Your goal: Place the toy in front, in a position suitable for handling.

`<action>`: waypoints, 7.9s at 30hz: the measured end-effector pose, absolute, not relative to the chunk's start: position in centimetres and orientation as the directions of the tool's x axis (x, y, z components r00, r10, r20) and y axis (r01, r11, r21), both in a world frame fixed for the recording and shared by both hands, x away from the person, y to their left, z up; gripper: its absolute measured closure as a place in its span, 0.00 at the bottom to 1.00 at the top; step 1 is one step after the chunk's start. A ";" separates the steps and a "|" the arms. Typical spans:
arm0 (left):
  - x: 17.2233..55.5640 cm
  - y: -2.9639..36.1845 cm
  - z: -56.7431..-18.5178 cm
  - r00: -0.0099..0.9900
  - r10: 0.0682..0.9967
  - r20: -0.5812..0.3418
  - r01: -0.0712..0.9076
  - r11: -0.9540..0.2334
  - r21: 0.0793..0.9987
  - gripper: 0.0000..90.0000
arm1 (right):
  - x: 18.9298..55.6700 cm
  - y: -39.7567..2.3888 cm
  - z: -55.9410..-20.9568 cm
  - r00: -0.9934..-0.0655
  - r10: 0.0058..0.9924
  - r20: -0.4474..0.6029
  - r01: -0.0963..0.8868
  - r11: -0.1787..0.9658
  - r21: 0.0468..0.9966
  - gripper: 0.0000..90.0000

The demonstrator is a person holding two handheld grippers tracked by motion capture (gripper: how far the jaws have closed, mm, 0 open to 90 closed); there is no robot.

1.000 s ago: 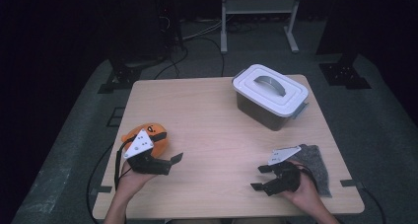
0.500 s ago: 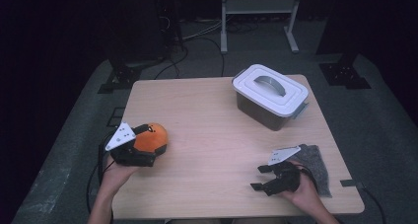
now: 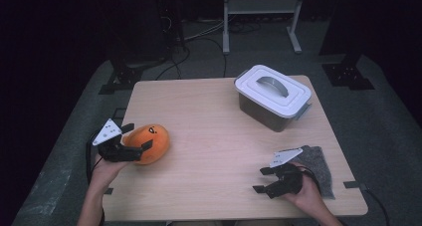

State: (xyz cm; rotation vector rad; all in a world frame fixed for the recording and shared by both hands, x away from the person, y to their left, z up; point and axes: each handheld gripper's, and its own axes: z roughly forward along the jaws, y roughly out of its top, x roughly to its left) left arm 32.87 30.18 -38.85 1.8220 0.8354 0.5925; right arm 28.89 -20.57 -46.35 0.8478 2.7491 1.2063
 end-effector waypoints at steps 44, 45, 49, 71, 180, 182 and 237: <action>35.3 30.1 -42.7 0.604 0.795 0.066 0.395 -0.370 0.841 0.44 | 28.7 -20.2 -46.4 -0.863 0.471 0.184 0.456 0.569 0.684 0.29; 35.3 30.1 -42.6 0.606 0.792 0.071 0.395 -0.377 0.838 0.46 | 28.7 -20.2 -46.4 -0.863 0.471 0.184 0.457 0.568 0.685 0.29; 35.3 30.0 -42.1 0.605 0.792 0.082 0.394 -0.386 0.834 0.53 | 28.7 -20.3 -46.4 -0.862 0.471 0.186 0.457 0.565 0.687 0.29; 33.9 28.7 -37.1 0.678 0.735 0.026 0.295 -0.304 0.906 0.57 | 28.8 -20.4 -46.3 -0.860 0.474 0.188 0.459 0.560 0.690 0.29; 31.9 13.3 -44.1 0.921 0.372 -0.113 0.282 -0.438 0.854 0.37 | 32.3 -28.9 -45.6 -0.655 0.725 0.213 0.677 0.437 0.592 0.86; 31.8 13.0 -44.1 0.922 0.373 -0.105 0.274 -0.437 0.856 0.37 | 31.9 -28.1 -44.4 -0.685 0.698 0.210 0.642 0.441 0.627 0.87; 32.7 10.9 -43.2 0.873 0.465 -0.146 0.351 -0.390 0.852 0.33 | 28.6 -18.0 -40.6 -0.886 0.447 0.126 0.359 0.487 0.796 0.85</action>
